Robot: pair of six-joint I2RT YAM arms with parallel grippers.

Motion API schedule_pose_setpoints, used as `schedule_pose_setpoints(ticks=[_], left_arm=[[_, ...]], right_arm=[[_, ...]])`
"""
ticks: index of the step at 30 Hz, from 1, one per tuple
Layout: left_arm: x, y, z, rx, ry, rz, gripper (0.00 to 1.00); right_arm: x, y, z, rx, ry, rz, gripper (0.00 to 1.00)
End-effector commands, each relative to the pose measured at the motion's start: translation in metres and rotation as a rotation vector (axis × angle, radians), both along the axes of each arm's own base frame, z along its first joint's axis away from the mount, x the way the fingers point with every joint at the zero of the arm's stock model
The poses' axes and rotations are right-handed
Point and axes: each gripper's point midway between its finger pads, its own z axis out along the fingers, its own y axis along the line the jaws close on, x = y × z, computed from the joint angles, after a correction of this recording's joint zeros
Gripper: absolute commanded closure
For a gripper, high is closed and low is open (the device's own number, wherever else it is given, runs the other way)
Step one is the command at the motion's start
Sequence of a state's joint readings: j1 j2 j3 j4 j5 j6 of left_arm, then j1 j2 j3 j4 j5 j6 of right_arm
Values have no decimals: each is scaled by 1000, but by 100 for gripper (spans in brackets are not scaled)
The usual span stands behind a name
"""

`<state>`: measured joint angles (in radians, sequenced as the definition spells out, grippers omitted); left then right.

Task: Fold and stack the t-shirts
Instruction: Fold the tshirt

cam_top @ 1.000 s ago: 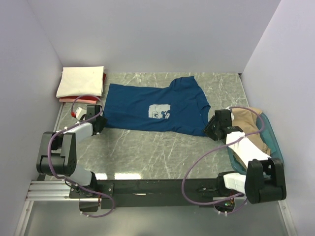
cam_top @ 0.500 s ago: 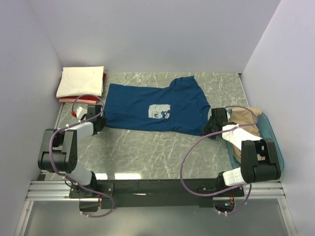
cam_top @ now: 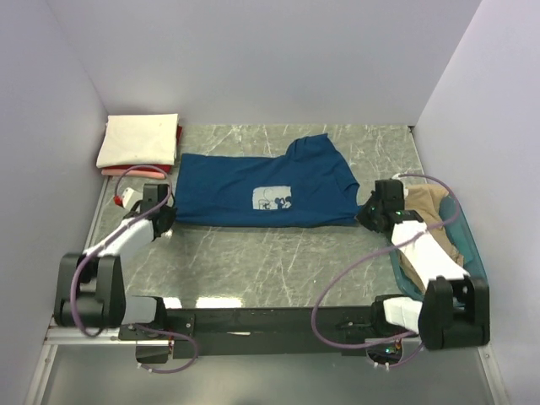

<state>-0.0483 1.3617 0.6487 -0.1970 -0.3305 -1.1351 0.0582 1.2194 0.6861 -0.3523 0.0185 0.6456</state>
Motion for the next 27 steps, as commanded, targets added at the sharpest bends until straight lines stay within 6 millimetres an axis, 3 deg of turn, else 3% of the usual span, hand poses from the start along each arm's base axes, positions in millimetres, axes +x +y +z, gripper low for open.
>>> schedule_pose_setpoints(ticks=[1,7,11,14,17,20,21,23,24,27], left_arm=[[-23,19,16,59,-2,61,99],[-62,24,28,60,-27,96,99],[-92,24,18,40,-31,126,99],[-109,25,13,23,-42,155,99],[-116,20,10,-23,-84,161,94],[-120,19,10,-48,-106,181,73],[-121,19,12,-48,-107,179,58],[-119,19,22,-43,-127,174,42],[-118,21,27,-37,-136,174,38],[-104,20,55,-18,-197,138,31]], right_arm=[[-17,-15,14,-36,-16,-18,100],[-47,-18,25,6,-39,-29,100],[-64,1,35,112,-75,3,100],[-79,14,31,181,-58,25,100],[-91,20,34,213,-83,34,100],[-101,28,35,253,-79,58,99],[-102,30,37,261,-82,70,98],[-105,36,43,278,-97,108,82],[-104,37,47,278,-110,117,64],[-102,34,57,253,-138,132,41]])
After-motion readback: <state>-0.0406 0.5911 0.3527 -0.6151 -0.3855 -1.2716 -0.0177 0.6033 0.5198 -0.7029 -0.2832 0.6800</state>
